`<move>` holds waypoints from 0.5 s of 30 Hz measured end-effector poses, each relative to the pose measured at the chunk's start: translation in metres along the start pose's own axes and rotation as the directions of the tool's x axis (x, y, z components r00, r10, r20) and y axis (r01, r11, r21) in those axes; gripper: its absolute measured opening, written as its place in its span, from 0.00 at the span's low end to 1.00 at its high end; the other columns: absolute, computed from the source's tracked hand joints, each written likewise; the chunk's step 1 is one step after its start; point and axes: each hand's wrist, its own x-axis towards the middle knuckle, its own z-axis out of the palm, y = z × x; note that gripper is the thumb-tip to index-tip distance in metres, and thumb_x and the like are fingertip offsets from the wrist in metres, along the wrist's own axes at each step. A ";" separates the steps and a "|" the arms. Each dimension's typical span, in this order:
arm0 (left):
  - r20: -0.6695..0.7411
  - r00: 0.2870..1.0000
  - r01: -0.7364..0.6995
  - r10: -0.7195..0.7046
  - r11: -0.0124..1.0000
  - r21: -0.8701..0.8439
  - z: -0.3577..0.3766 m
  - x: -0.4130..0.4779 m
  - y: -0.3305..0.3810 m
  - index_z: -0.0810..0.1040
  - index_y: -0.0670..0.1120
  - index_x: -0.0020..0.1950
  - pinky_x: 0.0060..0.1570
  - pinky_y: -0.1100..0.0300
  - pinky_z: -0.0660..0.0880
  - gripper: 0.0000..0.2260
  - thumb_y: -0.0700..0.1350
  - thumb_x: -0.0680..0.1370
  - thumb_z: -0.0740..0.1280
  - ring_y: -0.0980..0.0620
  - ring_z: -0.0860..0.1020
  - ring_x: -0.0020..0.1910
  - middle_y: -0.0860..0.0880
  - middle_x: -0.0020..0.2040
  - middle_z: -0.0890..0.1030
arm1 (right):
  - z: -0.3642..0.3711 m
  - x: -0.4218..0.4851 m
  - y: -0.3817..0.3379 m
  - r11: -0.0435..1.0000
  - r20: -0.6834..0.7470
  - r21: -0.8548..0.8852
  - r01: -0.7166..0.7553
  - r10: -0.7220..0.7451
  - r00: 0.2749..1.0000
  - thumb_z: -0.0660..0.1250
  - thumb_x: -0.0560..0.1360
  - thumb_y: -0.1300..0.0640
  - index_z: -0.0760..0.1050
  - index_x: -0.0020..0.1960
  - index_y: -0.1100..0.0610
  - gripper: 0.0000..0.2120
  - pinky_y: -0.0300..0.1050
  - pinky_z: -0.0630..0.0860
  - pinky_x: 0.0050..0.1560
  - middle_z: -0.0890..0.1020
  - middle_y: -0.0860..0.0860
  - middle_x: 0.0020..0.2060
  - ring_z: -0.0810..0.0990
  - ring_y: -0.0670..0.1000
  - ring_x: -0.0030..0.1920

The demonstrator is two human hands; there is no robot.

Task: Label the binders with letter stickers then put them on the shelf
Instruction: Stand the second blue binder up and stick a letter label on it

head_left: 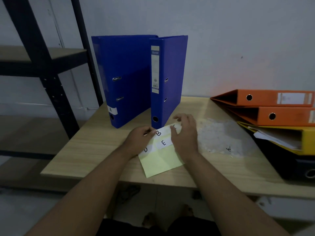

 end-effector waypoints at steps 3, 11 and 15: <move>0.009 1.000 0.005 -0.004 0.998 -0.065 -0.001 0.000 -0.001 0.86 0.53 0.52 0.56 0.49 0.81 0.10 0.47 0.86 0.65 0.54 0.86 0.50 0.55 0.50 0.88 | 0.013 -0.009 0.010 0.991 0.160 0.051 0.128 -0.134 0.978 0.76 0.76 0.62 0.82 0.54 0.54 0.09 0.42 0.74 0.56 0.78 0.47 0.52 0.77 0.50 0.54; 0.018 0.999 0.040 -0.037 0.984 -0.174 -0.008 -0.003 0.000 0.80 0.58 0.68 0.59 0.42 0.80 0.15 0.41 0.87 0.62 0.41 0.85 0.53 0.44 0.50 0.88 | 0.017 -0.013 0.012 0.988 0.295 0.083 0.127 -0.146 0.944 0.82 0.71 0.45 0.88 0.57 0.50 0.17 0.41 0.76 0.58 0.82 0.41 0.52 0.79 0.43 0.55; -0.004 1.000 0.025 -0.026 0.991 -0.129 -0.006 -0.004 0.000 0.81 0.59 0.65 0.58 0.41 0.79 0.14 0.42 0.86 0.63 0.36 0.83 0.53 0.39 0.49 0.86 | 0.015 -0.016 0.009 0.984 0.314 0.064 0.164 -0.176 0.933 0.81 0.72 0.41 0.88 0.56 0.49 0.17 0.44 0.78 0.56 0.84 0.41 0.52 0.81 0.44 0.54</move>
